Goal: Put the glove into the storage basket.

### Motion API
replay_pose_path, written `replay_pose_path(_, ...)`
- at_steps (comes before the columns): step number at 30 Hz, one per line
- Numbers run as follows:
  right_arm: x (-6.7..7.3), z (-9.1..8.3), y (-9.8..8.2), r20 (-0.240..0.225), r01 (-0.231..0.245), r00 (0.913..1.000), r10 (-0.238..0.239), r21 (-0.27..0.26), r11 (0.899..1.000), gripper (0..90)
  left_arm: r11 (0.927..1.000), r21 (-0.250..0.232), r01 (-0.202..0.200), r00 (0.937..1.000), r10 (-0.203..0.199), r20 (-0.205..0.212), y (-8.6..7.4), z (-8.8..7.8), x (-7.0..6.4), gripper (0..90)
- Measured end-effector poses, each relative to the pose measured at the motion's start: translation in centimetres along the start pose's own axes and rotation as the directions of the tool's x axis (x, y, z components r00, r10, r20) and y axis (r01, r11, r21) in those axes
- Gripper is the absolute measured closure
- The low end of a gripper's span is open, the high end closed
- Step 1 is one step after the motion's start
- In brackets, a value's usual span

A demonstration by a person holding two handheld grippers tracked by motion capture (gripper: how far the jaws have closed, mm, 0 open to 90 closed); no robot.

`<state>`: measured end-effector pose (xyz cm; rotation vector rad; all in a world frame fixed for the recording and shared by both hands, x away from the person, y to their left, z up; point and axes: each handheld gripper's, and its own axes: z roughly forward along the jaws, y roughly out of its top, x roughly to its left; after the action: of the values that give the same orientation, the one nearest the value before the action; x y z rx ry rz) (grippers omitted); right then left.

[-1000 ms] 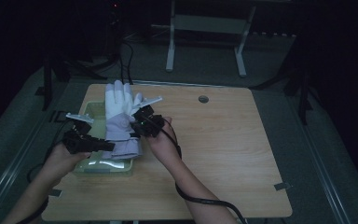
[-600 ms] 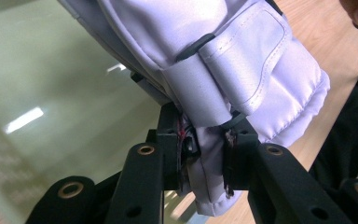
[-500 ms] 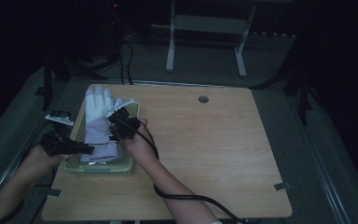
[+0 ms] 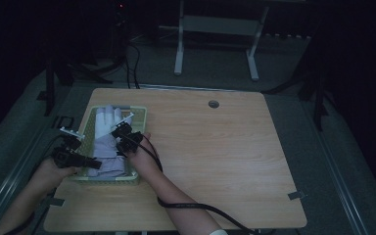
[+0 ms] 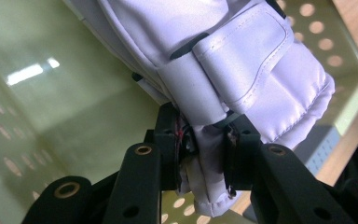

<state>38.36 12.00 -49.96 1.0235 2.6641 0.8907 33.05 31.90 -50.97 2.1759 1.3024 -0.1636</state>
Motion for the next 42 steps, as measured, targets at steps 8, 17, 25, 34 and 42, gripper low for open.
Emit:
replay_pose_path(8,0.0,1.0,-0.2,0.015,0.007,0.9999,-0.007,0.051,0.999,81.8,0.9941,0.103,0.032,0.9942,-0.021,-0.106,0.8,1.8,-1.0,64.2)
replay_pose_path(17,-0.2,0.9,-0.3,0.012,0.004,0.9999,-0.005,0.047,0.999,67.7,0.9904,0.134,0.035,0.9887,-0.015,-0.149,1.0,2.4,-1.4,58.7)
replay_pose_path(25,-1.1,-0.3,-0.2,0.003,-0.001,1.0,0.001,0.016,1.0,49.9,0.9935,0.111,0.026,0.9869,-0.008,-0.161,1.0,2.5,-1.7,53.8)
replay_pose_path(34,-2.7,-2.4,-0.9,-0.05,-0.001,0.9988,-0.002,-0.062,0.998,22.2,0.9996,-0.018,-0.02,0.9766,0.016,-0.214,0.5,1.1,-2.6,19.3)
replay_pose_path(42,-4.1,-4.3,-1.6,-0.082,-0.008,0.9966,-0.002,-0.118,0.993,15.5,0.9739,-0.22,-0.057,0.9809,0.013,-0.194,0.6,-0.7,-4.2,0.9)
